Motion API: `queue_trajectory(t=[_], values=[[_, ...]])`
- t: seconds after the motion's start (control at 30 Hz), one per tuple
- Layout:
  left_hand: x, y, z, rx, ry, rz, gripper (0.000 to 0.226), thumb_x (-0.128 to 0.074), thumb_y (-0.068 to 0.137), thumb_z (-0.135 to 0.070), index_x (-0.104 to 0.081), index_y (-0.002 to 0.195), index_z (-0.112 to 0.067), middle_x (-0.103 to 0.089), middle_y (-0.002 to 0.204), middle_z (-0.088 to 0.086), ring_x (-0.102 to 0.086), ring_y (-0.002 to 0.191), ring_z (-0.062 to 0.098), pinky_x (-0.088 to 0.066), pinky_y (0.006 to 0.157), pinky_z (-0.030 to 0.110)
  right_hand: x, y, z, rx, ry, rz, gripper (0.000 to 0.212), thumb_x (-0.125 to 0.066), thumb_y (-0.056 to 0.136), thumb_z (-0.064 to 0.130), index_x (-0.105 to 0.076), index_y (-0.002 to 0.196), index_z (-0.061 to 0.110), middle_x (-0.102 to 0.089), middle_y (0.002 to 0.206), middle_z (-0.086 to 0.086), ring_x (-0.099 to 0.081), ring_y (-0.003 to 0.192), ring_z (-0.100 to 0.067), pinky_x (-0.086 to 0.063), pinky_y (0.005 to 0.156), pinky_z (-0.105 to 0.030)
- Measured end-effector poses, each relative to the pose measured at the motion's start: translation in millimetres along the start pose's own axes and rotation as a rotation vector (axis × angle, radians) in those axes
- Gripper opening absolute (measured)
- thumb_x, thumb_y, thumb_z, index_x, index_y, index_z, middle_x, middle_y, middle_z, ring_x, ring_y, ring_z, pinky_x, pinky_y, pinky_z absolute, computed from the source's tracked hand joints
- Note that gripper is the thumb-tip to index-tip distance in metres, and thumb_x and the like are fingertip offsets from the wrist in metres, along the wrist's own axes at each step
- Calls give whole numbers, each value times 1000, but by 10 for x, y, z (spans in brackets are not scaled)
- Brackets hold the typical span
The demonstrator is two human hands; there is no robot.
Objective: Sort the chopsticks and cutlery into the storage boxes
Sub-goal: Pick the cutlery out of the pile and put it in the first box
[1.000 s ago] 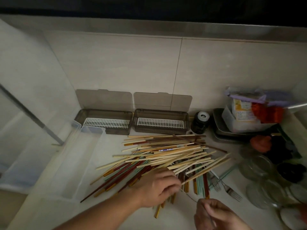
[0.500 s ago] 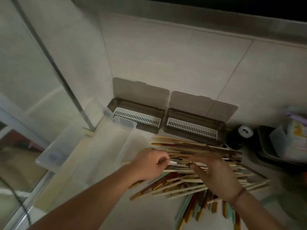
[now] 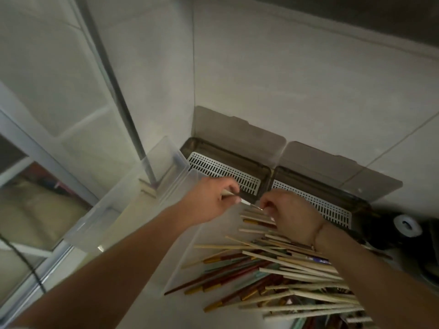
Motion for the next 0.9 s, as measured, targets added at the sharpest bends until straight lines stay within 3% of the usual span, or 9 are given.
queue_trajectory(t=[0.07, 0.13, 0.23, 0.37, 0.53, 0.67, 0.77, 0.9], values=[[137, 79, 141, 81, 20, -137, 44, -67, 88, -36, -55, 128, -23, -60, 120, -1, -57, 100, 9, -49, 89, 30, 40, 248, -89, -56, -1, -4, 14, -55, 89, 15, -65, 94, 23, -63, 98, 2, -58, 89, -16, -47, 81, -29], [242, 122, 266, 147, 90, -255, 52, -63, 91, -32, -46, 137, -15, -51, 131, 7, -51, 117, 21, -45, 99, 38, 87, 511, -159, -114, 32, -41, 16, -54, 89, 10, -66, 96, 18, -63, 95, 0, -55, 84, -13, -42, 76, -22], [172, 183, 356, 153, 322, -143, 43, -49, 96, -31, -47, 135, -13, -50, 134, 7, -41, 126, 24, -37, 109, 39, 56, 902, -221, -189, 106, -63, 19, -51, 91, 4, -67, 98, 12, -61, 92, -1, -53, 83, -13, -39, 74, -19], [41, 217, 405, 65, 470, -55, 56, -22, 89, -43, -64, 115, -17, -62, 119, 2, -48, 116, 22, -37, 106, 40, -146, 1330, -217, -239, 174, 6, 21, -55, 89, 3, -64, 82, 20, -61, 86, 2, -60, 89, -15, -45, 77, -23], [-4, 235, 477, 54, 528, -53, 37, -36, 91, -38, -65, 107, -22, -65, 109, -1, -54, 106, 22, -36, 103, 40, -460, 1579, -291, -308, 252, 16, 34, -66, 77, 0, -63, 57, 27, -71, 83, -3, -66, 83, -20, -55, 85, -35], [17, 255, 487, 52, 489, -54, 46, -25, 86, -42, -66, 96, -21, -65, 98, 0, -56, 95, 21, -39, 97, 38, -607, 1604, -230, -300, 202, 12, 30, -70, 79, 9, -63, 60, 32, -73, 92, -1, -65, 88, -16, -52, 88, -27], [14, 275, 517, 59, 486, -84, 34, -40, 87, -39, -67, 91, -20, -66, 93, 0, -57, 91, 22, -41, 94, 39, -624, 1611, -227, -293, 213, -15, 29, -70, 79, 11, -64, 60, 33, -73, 92, 2, -65, 90, -15, -50, 87, -24], [3, 283, 502, 59, 500, -98, 27, -47, 89, -39, -66, 93, -20, -65, 96, 0, -56, 95, 22, -39, 96, 38, -611, 1557, -268, -254, 242, -25, 21, -67, 83, 8, -75, 80, 27, -73, 101, -1, -65, 97, -16, -49, 97, -28]])
Point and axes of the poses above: each hand's wrist, its own y-axis towards the middle knuckle, its own x-axis out of the back of the hand, z = x × y, the point moved 6 cm from there along y, towards the middle knuckle
